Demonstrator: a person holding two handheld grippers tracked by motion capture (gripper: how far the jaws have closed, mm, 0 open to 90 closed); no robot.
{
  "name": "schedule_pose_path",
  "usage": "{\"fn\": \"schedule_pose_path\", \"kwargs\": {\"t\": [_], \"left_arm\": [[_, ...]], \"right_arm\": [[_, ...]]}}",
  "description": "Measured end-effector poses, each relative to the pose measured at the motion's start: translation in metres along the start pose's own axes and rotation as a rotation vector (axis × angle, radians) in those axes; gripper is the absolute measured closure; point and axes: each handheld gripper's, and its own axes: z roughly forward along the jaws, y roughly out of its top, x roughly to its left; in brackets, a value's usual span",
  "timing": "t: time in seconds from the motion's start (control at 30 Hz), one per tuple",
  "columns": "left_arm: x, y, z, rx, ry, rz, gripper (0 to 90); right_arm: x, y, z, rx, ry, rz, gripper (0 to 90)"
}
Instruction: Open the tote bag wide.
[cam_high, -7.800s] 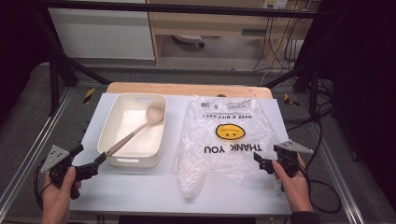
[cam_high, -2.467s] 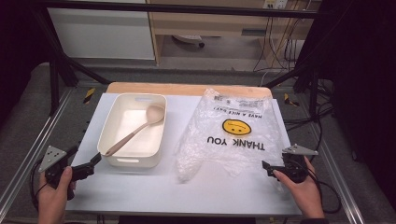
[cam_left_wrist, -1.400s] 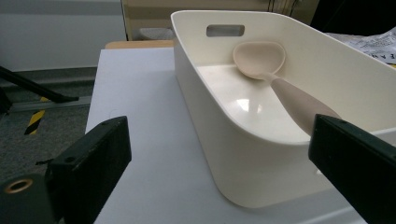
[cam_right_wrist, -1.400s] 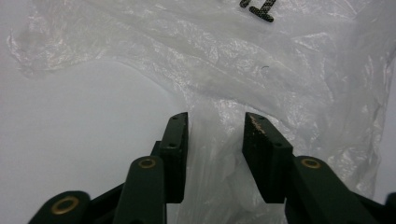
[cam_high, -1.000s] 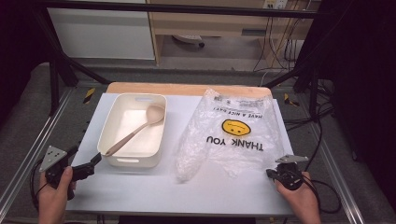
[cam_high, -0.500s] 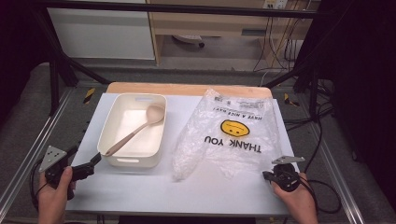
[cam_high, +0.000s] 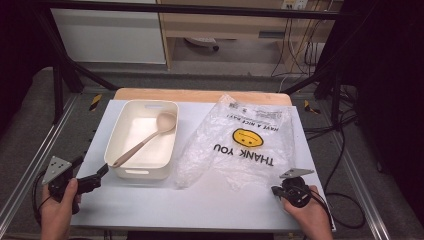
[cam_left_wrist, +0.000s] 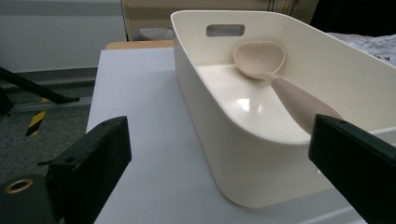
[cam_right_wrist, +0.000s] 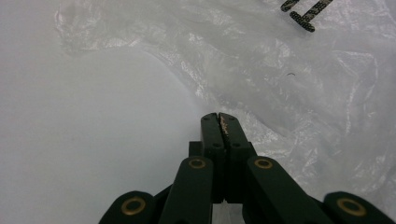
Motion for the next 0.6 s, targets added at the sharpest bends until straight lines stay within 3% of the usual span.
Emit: {"fn": "schedule_pose_path", "kwargs": {"t": [0.37, 0.6], "left_arm": [[0.0, 0.0, 0.0, 0.0, 0.0, 0.002, 5.6], [-0.001, 0.0, 0.001, -0.002, 0.0, 0.003, 5.5]], "right_arm": [[0.013, 0.004, 0.005, 0.011, 0.037, -0.036, 90.0], [0.006, 0.006, 0.007, 0.001, 0.021, 0.001, 90.0]]}}
